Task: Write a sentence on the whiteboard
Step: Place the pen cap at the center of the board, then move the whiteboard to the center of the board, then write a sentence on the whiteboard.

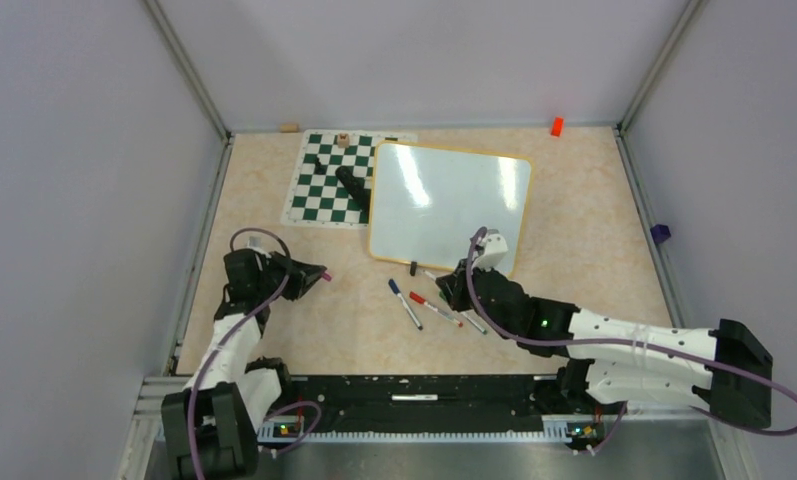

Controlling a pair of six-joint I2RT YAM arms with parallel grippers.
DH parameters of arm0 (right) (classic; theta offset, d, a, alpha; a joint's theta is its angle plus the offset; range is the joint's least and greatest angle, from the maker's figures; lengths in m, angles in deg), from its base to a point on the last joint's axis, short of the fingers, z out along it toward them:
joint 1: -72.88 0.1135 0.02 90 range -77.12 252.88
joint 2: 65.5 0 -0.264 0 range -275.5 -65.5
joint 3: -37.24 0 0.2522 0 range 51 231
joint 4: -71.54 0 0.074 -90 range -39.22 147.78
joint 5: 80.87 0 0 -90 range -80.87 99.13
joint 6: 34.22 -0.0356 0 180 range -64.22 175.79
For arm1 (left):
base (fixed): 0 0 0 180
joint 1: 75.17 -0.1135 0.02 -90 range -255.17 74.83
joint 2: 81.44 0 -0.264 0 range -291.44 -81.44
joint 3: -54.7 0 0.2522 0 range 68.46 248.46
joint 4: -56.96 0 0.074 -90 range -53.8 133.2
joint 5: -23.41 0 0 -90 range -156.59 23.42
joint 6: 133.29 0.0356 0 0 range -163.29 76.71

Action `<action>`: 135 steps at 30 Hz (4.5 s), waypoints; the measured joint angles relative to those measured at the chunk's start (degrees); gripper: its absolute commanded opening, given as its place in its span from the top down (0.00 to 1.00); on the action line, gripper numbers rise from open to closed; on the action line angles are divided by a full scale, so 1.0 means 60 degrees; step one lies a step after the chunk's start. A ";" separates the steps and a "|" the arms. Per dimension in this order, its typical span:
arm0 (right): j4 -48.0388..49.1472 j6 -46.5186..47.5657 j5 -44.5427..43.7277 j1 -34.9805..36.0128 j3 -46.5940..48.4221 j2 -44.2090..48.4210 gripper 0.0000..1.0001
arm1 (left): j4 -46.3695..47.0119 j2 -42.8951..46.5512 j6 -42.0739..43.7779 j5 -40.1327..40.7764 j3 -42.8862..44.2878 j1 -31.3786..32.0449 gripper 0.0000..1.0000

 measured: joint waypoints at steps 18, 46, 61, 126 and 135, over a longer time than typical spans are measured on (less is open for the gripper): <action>-0.1075 0.0984 0.0674 -0.0452 0.0838 -0.1038 1.00 | -0.1151 -0.0586 0.1745 0.1719 -0.0299 0.0812 0.75; -0.3286 0.0197 0.4743 -0.5009 0.0896 0.0124 1.00 | 0.0375 -0.2954 0.2280 0.1166 0.2495 0.2346 0.15; -0.3668 0.0193 0.5701 -0.5187 0.0892 0.1315 1.00 | 0.1942 -0.7515 0.1781 0.0816 0.5166 0.2393 0.42; -0.3450 0.0277 0.7555 -0.5206 0.0809 0.1045 1.00 | 0.0357 -0.0634 0.3024 0.2568 0.1195 0.3577 0.45; -0.4444 -0.0634 0.6513 -0.5209 0.1060 0.1993 1.00 | -0.0619 0.1854 0.4149 0.3738 0.0419 0.3588 0.39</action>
